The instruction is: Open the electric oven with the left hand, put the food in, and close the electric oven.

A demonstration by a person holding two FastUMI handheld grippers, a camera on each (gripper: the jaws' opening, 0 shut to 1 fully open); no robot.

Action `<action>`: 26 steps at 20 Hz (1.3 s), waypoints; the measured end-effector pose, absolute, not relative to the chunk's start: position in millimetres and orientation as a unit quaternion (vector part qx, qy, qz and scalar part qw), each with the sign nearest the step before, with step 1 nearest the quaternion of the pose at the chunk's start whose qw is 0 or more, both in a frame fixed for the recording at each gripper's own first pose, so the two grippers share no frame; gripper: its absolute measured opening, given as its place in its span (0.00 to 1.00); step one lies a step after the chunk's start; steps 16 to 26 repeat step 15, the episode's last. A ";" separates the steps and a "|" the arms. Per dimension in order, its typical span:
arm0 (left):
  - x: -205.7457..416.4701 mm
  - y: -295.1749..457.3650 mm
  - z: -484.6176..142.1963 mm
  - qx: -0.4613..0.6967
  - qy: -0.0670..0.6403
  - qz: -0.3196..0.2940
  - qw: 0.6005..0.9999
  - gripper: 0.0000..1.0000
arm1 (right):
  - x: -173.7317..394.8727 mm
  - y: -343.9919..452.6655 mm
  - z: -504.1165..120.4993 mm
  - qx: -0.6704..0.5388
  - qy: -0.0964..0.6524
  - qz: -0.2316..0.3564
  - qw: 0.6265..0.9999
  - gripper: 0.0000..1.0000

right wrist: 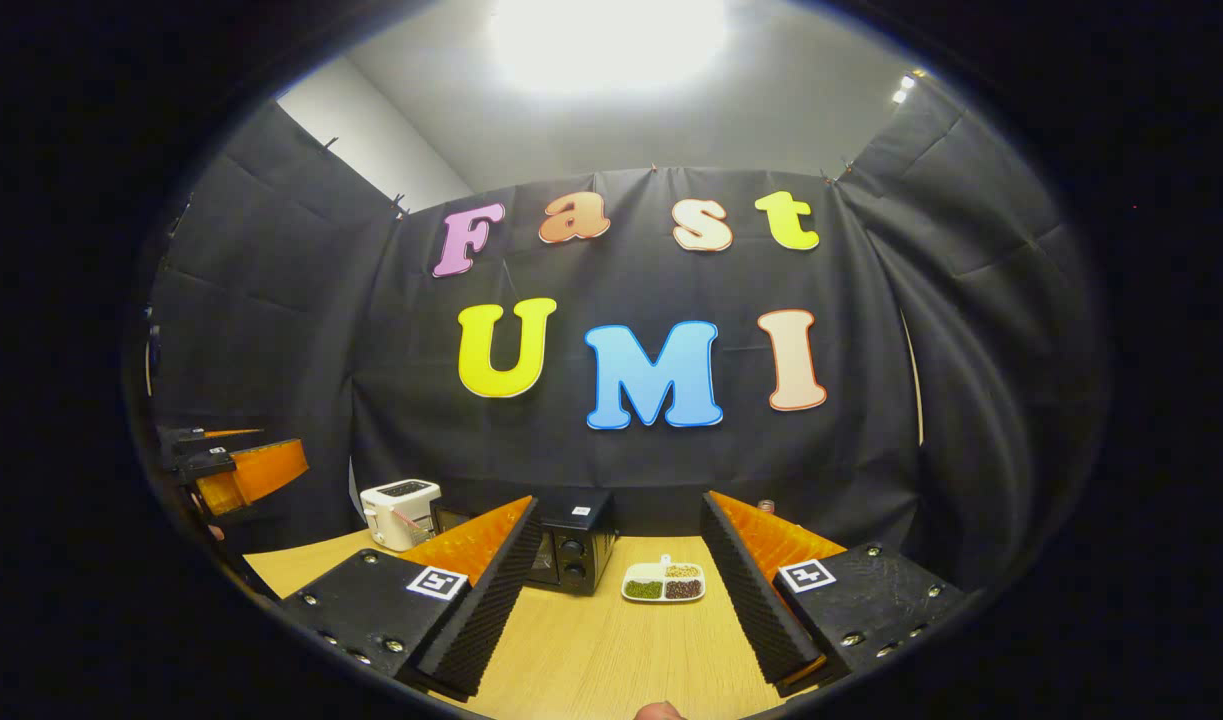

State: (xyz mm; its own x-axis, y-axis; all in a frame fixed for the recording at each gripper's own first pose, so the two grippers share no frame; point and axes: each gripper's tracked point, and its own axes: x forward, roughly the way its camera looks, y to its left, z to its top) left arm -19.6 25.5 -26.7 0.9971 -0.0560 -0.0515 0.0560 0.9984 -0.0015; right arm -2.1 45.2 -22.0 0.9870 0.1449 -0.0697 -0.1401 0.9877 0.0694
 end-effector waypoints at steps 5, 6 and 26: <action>-38.3 47.6 -17.6 0.001 0.021 -0.034 0.999 0.99 | -9.8 60.1 -13.2 0.056 0.029 0.064 0.996 0.98; -39.9 51.6 -14.5 0.001 0.018 -0.034 0.999 0.99 | -11.5 62.7 -12.0 0.055 0.027 0.063 0.996 0.98; -44.5 66.4 -14.3 -0.016 0.015 -0.034 0.999 0.99 | -23.3 70.0 -8.4 0.042 0.031 0.063 0.997 0.98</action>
